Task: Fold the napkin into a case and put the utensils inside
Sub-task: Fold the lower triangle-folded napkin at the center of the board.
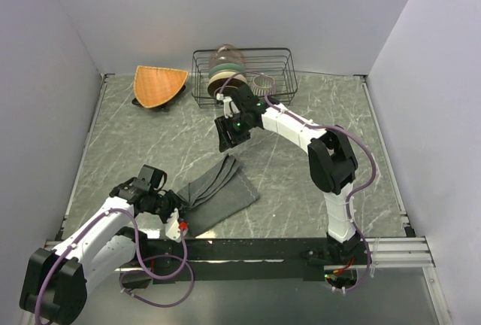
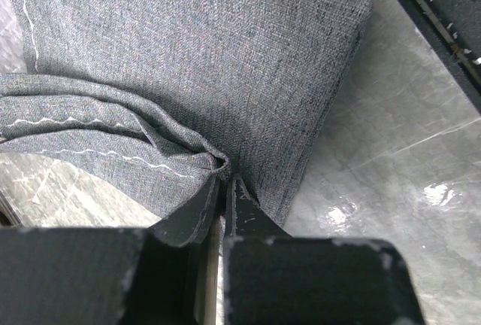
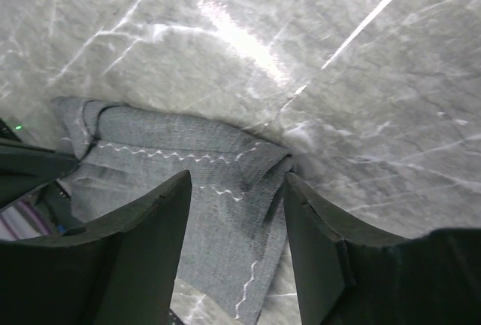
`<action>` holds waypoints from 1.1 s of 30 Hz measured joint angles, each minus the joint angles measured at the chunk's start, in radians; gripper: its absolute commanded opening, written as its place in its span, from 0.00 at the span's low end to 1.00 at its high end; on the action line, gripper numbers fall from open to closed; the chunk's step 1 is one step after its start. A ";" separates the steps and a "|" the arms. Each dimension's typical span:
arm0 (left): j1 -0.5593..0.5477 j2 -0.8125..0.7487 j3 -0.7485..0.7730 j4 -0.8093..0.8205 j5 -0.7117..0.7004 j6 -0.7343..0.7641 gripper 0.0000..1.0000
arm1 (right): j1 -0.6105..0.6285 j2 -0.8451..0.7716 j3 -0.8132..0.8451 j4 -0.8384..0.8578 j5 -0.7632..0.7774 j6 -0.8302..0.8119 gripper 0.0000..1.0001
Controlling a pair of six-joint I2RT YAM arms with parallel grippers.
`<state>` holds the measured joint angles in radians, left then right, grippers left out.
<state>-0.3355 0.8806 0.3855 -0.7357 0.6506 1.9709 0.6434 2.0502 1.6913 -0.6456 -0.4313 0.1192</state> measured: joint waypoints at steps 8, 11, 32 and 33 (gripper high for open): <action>0.000 -0.001 0.000 -0.011 0.006 0.000 0.02 | 0.000 0.000 -0.031 -0.010 -0.036 0.019 0.59; 0.000 -0.003 0.000 -0.012 0.006 0.000 0.02 | 0.000 0.000 -0.032 -0.013 -0.050 0.022 0.56; 0.000 -0.009 0.000 -0.014 0.006 0.000 0.01 | 0.000 0.025 -0.032 -0.014 -0.065 0.030 0.38; 0.000 -0.010 0.000 -0.015 0.006 0.000 0.01 | 0.000 0.027 -0.032 -0.013 -0.064 0.030 0.36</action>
<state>-0.3355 0.8703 0.3855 -0.7509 0.6571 1.9709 0.6434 2.0769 1.6596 -0.6590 -0.4957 0.1493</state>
